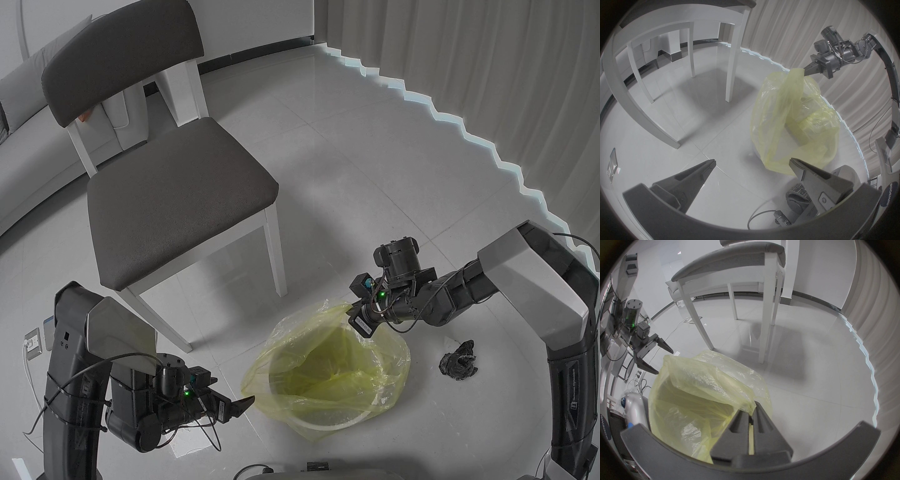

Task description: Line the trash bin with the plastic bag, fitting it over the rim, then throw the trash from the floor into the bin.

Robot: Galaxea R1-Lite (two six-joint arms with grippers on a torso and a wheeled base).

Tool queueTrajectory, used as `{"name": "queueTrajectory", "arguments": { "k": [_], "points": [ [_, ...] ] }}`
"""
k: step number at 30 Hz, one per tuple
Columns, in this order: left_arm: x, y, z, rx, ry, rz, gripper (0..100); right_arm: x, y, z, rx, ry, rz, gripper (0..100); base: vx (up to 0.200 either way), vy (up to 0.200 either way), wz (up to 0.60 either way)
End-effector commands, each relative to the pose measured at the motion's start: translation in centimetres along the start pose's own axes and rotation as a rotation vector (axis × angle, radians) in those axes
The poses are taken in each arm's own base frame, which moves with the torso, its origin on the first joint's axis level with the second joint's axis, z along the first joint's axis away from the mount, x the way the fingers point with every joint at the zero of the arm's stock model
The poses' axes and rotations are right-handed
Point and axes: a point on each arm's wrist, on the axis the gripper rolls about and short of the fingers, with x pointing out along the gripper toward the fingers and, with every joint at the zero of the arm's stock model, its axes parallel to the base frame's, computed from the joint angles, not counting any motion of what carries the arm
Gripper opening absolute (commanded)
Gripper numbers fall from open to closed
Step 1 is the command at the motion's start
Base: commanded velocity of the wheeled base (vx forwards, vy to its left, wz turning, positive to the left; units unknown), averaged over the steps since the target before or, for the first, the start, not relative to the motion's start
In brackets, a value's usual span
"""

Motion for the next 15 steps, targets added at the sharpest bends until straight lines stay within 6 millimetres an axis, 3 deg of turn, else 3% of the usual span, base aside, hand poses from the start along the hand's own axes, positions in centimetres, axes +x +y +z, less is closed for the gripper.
{"name": "queueTrajectory", "arguments": {
  "k": [1, 6, 14, 15],
  "points": [
    [0.3, 0.1, -0.2, -0.003, -0.006, 0.001, 100, 2.4, -0.2, -1.7, 0.014, 0.042, 0.008, 0, 0.000, 0.000, 0.00],
    [0.3, 0.1, -0.3, -0.004, -0.001, 0.001, 100, 4.0, -0.6, -3.2, 0.030, 0.069, 0.004, 0, 0.000, 0.000, 0.00],
    [0.3, 0.1, -0.4, -0.007, 0.003, -0.001, 100, 3.9, -1.0, -3.0, 0.040, 0.060, -0.007, 0, 0.000, 0.000, 0.00],
    [0.3, 0.1, -0.4, -0.007, 0.003, -0.001, 100, 3.9, -1.0, -2.9, 0.039, 0.059, -0.007, 100, 0.000, 0.000, 0.00]
  ]
}}
